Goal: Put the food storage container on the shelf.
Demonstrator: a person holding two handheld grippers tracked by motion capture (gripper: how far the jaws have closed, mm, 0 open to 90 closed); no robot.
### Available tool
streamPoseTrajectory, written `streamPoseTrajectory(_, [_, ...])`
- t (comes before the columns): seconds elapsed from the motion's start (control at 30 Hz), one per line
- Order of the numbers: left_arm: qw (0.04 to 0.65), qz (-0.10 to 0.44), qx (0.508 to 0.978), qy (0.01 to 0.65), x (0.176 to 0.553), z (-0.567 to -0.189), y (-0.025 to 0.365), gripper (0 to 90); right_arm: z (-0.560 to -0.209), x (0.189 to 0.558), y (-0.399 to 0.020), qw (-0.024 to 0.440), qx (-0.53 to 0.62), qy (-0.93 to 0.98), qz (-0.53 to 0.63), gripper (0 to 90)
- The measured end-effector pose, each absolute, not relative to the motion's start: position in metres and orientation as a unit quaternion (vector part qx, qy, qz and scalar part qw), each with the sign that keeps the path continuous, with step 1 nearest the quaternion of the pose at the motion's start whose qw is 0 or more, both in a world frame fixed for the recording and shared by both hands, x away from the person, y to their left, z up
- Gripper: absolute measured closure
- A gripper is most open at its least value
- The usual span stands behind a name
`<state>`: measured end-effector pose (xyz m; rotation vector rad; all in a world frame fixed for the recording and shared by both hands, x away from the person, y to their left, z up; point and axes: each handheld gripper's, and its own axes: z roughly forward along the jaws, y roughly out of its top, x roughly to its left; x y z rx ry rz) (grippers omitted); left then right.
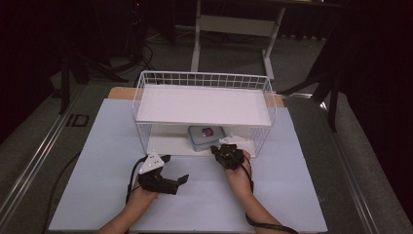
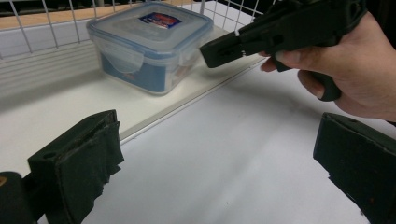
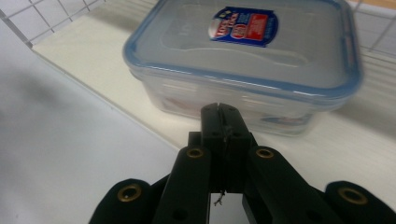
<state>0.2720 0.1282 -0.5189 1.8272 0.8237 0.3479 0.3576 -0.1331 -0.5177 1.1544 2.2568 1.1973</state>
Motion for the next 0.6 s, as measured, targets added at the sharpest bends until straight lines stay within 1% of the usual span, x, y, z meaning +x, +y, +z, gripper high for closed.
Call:
streamPoseTrajectory(0.4, [0.531,0.145,0.759,0.347,0.272,-0.518,0.132,1.9,-0.520,0.364,-0.104,0.164,0.391,0.799,0.427,90.0])
streamPoseTrajectory(0.6, [0.529,0.149,0.761,0.345,0.271,-0.519,0.132,1.9,-0.519,0.371,-0.092,0.171,0.390,0.798,0.426,90.0])
